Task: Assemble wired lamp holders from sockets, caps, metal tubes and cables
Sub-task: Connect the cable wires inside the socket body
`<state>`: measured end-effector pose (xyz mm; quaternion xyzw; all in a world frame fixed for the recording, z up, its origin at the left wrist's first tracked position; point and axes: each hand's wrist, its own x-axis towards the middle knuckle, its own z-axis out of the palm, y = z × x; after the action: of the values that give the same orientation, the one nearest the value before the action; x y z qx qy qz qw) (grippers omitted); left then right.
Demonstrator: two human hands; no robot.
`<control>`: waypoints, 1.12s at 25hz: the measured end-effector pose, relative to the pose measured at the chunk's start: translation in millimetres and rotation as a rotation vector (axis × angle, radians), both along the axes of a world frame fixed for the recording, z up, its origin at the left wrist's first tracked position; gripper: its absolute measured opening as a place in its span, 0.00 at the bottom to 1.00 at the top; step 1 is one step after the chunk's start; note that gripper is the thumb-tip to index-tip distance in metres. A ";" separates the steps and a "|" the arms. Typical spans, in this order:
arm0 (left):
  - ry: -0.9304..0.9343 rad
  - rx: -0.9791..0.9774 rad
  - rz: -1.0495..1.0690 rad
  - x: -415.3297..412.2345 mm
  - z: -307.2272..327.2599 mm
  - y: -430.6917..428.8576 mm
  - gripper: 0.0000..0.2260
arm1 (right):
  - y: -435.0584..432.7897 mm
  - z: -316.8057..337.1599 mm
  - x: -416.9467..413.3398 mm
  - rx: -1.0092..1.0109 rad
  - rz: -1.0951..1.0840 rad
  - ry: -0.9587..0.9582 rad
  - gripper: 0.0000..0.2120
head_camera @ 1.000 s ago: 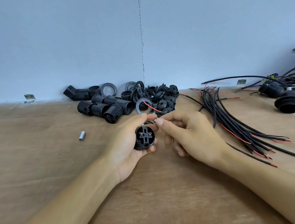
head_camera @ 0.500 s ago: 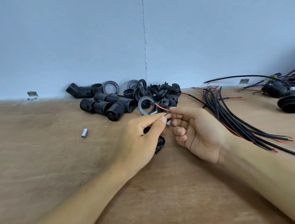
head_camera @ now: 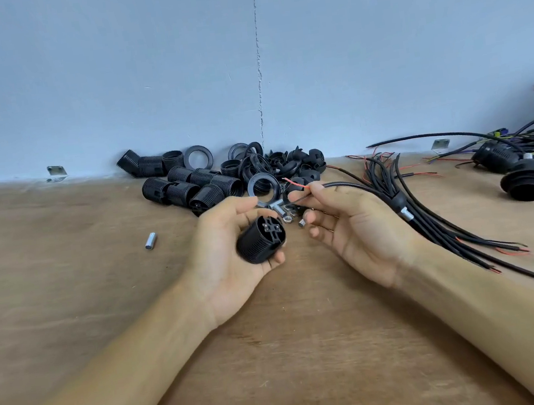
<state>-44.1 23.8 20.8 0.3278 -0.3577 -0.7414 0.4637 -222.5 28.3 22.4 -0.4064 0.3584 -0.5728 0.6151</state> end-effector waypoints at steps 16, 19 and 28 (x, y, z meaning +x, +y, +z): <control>-0.759 -0.671 -0.017 11.7 -13.7 0.8 0.18 | 0.4 -4.4 -7.5 -0.004 0.006 0.100 0.01; -0.708 -0.631 0.059 15.0 -17.3 -1.3 0.21 | -0.8 -5.3 -7.9 -0.003 -0.005 0.084 0.07; -0.818 -0.841 0.190 15.3 -24.0 -2.7 0.21 | 2.3 -9.4 -3.8 -0.146 -0.105 0.369 0.07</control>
<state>-28.7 21.1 -3.2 0.4054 -0.7395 -0.3049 0.4426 -226.3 30.5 13.1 -0.5288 0.4433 -0.5442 0.4772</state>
